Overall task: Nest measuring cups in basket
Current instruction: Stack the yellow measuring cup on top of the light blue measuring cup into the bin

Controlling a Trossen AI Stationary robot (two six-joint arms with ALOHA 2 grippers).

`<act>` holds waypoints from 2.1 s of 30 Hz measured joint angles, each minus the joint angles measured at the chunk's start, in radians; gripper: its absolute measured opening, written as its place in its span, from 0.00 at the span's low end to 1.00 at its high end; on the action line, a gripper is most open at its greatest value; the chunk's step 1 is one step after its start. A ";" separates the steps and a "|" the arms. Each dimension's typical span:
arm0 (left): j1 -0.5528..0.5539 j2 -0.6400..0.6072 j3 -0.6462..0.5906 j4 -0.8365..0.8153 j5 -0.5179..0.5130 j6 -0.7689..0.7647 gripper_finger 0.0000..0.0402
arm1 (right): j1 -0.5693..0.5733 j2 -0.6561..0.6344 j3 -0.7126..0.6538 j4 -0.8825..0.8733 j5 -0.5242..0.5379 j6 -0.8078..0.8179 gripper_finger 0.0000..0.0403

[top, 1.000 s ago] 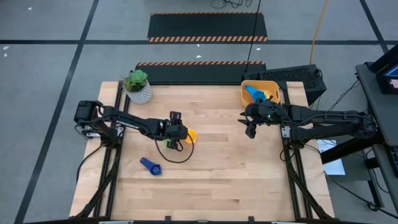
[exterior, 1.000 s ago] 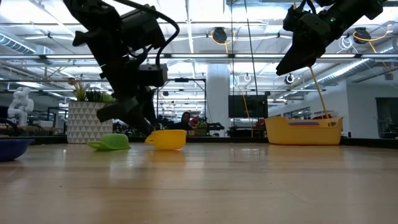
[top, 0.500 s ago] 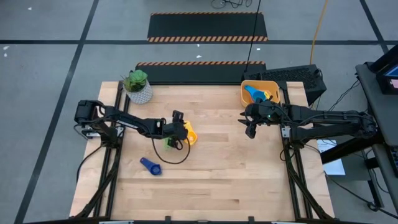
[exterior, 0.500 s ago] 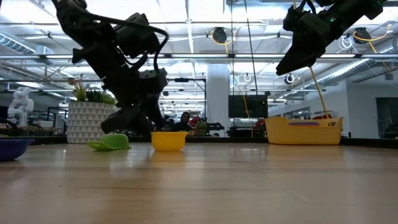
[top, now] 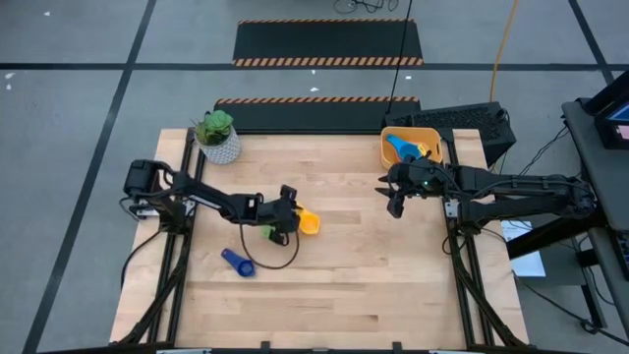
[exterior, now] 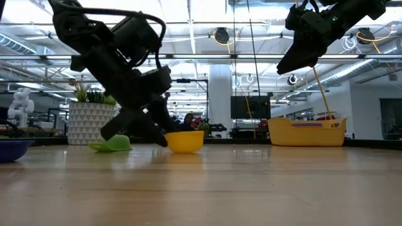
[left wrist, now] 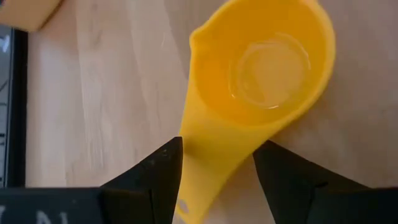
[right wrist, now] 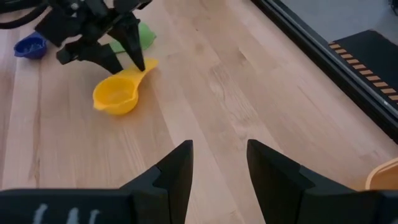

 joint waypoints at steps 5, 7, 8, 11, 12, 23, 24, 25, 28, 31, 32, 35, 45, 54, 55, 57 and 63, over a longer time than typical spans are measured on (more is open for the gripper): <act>-0.033 0.000 0.000 0.020 -0.013 0.001 0.50 | 0.000 0.000 0.000 0.001 0.000 0.000 0.36; -0.035 0.000 0.000 0.019 -0.023 -0.019 0.50 | 0.000 0.000 0.000 0.001 0.000 0.001 0.36; -0.035 0.000 0.000 0.018 -0.027 -0.032 0.50 | 0.000 0.000 0.000 0.001 0.000 0.002 0.36; -0.037 0.000 0.000 0.015 -0.038 -0.056 0.50 | 0.000 0.000 0.000 0.000 0.000 0.002 0.36; -0.040 0.000 0.000 0.015 -0.047 -0.064 0.50 | 0.000 0.000 0.000 0.000 0.000 0.002 0.36; -0.073 -0.015 0.001 -0.020 -0.140 0.008 0.50 | -0.001 0.000 -0.080 0.116 0.000 -0.054 0.36; -0.064 -0.015 0.001 -0.027 -0.131 -0.003 0.50 | -0.001 0.000 -0.081 0.120 0.000 -0.054 0.36; -0.057 -0.015 0.001 -0.035 -0.130 -0.017 0.50 | -0.001 0.000 -0.081 0.126 0.000 -0.051 0.36; -0.042 -0.015 0.001 -0.039 -0.117 -0.058 0.50 | -0.001 0.000 -0.081 0.145 0.000 -0.048 0.36; -0.035 -0.015 0.001 -0.039 -0.095 -0.077 0.50 | -0.001 0.000 -0.081 0.150 0.000 -0.049 0.36; -0.034 -0.015 0.001 -0.039 -0.093 -0.079 0.50 | -0.001 0.000 -0.081 0.150 0.000 -0.049 0.36; -0.030 -0.014 0.001 -0.031 -0.093 -0.070 0.50 | -0.001 0.000 -0.081 0.150 0.000 -0.049 0.36; -0.022 -0.007 0.000 0.028 -0.046 0.032 0.50 | -0.001 0.000 -0.081 0.150 0.000 -0.049 0.36; -0.017 0.109 0.003 0.175 -0.058 0.178 0.48 | -0.001 0.000 -0.081 0.151 -0.001 -0.050 0.36; -0.016 0.117 0.004 0.194 -0.053 0.183 0.46 | -0.001 0.000 -0.081 0.151 -0.001 -0.050 0.36; -0.013 0.120 0.004 0.211 -0.052 0.184 0.41 | -0.001 0.000 -0.081 0.151 -0.001 -0.050 0.36; 0.002 0.113 0.001 0.228 -0.060 0.174 0.17 | -0.001 0.000 -0.081 0.151 0.000 -0.050 0.36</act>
